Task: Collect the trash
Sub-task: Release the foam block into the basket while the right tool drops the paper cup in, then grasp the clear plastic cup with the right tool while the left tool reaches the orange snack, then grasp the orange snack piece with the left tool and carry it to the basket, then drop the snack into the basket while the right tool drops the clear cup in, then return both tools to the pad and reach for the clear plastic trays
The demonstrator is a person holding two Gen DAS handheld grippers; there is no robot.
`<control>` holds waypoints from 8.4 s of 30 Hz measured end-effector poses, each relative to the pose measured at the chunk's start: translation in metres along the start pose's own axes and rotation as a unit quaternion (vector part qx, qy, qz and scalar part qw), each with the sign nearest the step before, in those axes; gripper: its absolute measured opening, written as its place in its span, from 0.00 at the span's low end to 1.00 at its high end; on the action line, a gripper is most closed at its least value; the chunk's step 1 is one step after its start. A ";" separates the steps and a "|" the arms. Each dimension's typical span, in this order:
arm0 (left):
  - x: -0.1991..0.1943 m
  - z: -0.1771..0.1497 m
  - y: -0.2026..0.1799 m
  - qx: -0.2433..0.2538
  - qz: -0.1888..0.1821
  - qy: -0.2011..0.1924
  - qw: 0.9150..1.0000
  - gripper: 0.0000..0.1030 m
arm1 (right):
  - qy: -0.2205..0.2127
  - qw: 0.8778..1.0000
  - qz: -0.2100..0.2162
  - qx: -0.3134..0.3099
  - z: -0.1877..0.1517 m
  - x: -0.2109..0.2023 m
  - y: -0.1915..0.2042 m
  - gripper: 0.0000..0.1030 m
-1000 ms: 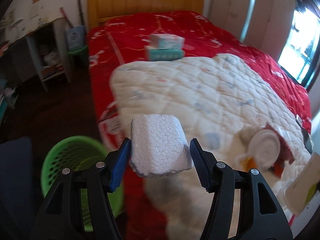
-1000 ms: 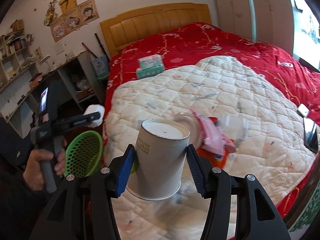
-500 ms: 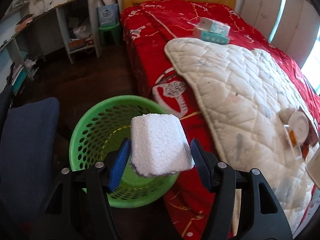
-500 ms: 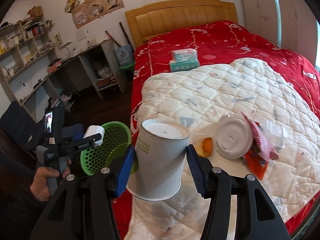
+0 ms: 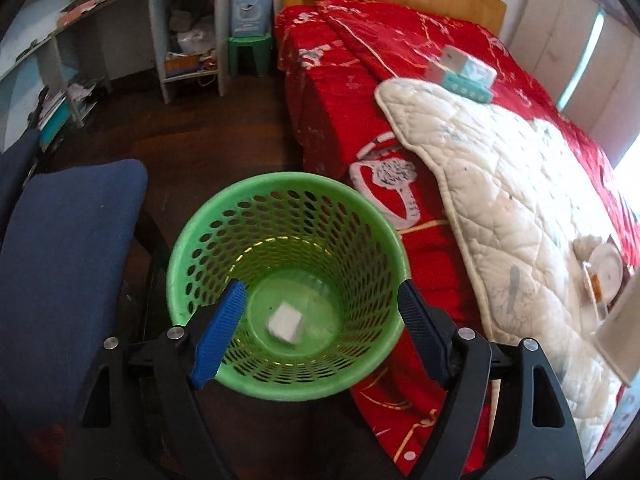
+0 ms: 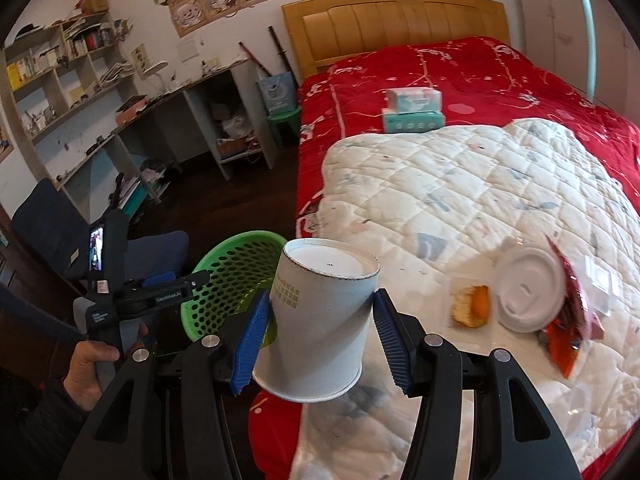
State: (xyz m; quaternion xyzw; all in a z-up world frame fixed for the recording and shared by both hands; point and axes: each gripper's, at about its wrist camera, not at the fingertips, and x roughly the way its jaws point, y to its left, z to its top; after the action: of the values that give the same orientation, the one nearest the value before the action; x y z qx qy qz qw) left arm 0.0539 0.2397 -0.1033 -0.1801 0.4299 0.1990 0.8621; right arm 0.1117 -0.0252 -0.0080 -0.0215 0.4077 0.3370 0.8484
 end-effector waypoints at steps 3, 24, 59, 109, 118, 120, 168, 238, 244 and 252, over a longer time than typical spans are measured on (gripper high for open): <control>-0.012 0.002 0.011 -0.009 0.006 -0.014 1.000 0.75 | 0.008 1.000 0.011 -0.009 0.003 0.015 0.012 0.50; -0.061 0.014 0.083 -0.091 0.027 -0.075 0.993 0.75 | 0.082 0.994 0.078 -0.011 0.016 0.165 0.108 0.51; -0.059 -0.002 -0.062 0.015 -0.062 -0.049 0.997 0.75 | -0.017 0.981 -0.173 0.090 -0.080 -0.050 -0.110 0.80; 0.016 -0.036 -0.318 0.242 -0.227 0.047 0.942 0.34 | 0.008 0.970 -0.168 0.175 -0.136 -0.057 -0.208 0.44; 0.039 -0.036 -0.315 0.221 -0.242 0.076 0.942 0.24 | 0.006 0.971 -0.160 0.176 -0.138 -0.057 -0.207 0.43; 0.043 -0.036 -0.315 0.215 -0.249 0.082 0.941 0.22 | 0.006 0.971 -0.160 0.176 -0.138 -0.057 -0.206 0.43; -0.050 -0.009 -0.175 0.114 -0.265 -0.019 0.957 0.12 | 0.012 0.974 -0.131 0.182 -0.127 -0.032 -0.186 0.37; -0.017 -0.003 0.064 -0.100 -0.080 -0.019 0.992 0.54 | 0.059 0.996 0.069 -0.001 0.002 0.133 0.068 0.75; -0.023 -0.003 0.030 -0.073 -0.094 -0.018 0.993 0.54 | 0.036 0.998 0.039 0.025 -0.002 0.093 0.022 0.79; -0.028 -0.001 -0.014 -0.040 -0.113 -0.014 0.993 0.54 | 0.003 0.998 -0.008 0.062 -0.007 0.034 -0.047 0.83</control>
State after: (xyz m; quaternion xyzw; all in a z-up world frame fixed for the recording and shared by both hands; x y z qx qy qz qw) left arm 0.0448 0.2221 -0.0788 -0.2586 0.3867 0.1200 0.8770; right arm 0.1499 -0.0446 -0.0477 0.0273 0.4299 0.3039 0.8498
